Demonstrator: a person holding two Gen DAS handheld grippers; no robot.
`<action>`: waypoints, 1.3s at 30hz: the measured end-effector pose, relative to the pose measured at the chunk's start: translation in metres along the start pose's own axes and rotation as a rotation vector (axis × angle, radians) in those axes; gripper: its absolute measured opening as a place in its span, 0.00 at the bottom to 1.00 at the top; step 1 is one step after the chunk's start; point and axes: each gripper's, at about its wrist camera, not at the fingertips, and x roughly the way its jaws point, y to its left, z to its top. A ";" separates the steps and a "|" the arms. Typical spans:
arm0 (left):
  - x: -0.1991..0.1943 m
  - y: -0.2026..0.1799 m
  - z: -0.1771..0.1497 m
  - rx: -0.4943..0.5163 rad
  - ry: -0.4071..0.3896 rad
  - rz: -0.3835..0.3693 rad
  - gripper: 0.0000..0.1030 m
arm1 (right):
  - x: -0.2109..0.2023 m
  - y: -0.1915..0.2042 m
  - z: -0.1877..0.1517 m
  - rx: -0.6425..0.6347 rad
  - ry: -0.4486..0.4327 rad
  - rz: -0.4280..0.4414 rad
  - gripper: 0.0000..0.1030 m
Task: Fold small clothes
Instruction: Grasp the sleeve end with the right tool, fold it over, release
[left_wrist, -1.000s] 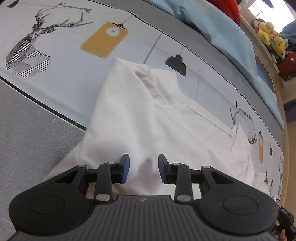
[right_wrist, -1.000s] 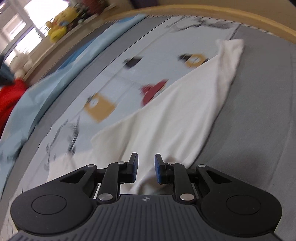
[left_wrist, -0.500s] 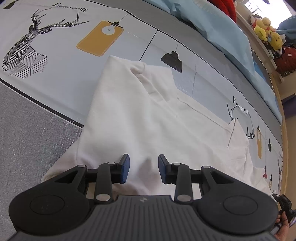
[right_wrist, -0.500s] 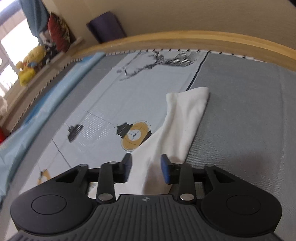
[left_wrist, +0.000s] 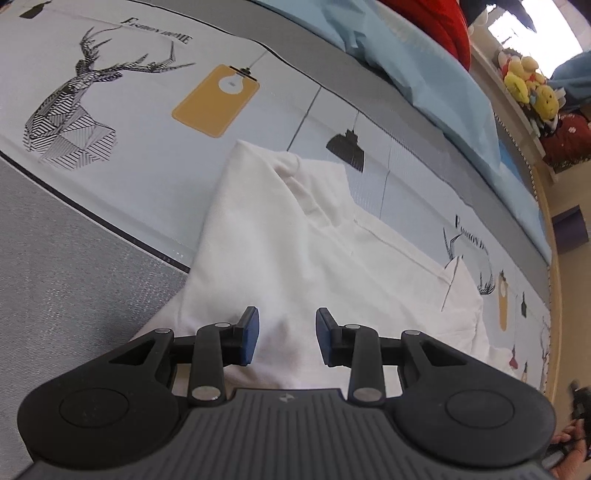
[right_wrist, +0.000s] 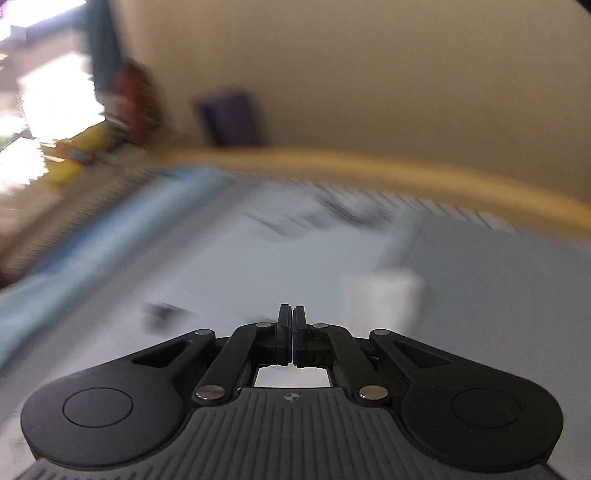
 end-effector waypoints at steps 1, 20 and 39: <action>-0.003 0.002 0.001 -0.006 -0.004 -0.005 0.36 | -0.017 0.018 0.002 -0.028 -0.037 0.079 0.00; -0.015 0.008 -0.001 -0.028 0.000 -0.047 0.40 | -0.012 -0.015 -0.034 0.018 0.226 0.027 0.29; 0.007 -0.010 -0.005 0.014 0.017 0.003 0.40 | 0.080 -0.076 -0.032 0.016 0.261 -0.126 0.04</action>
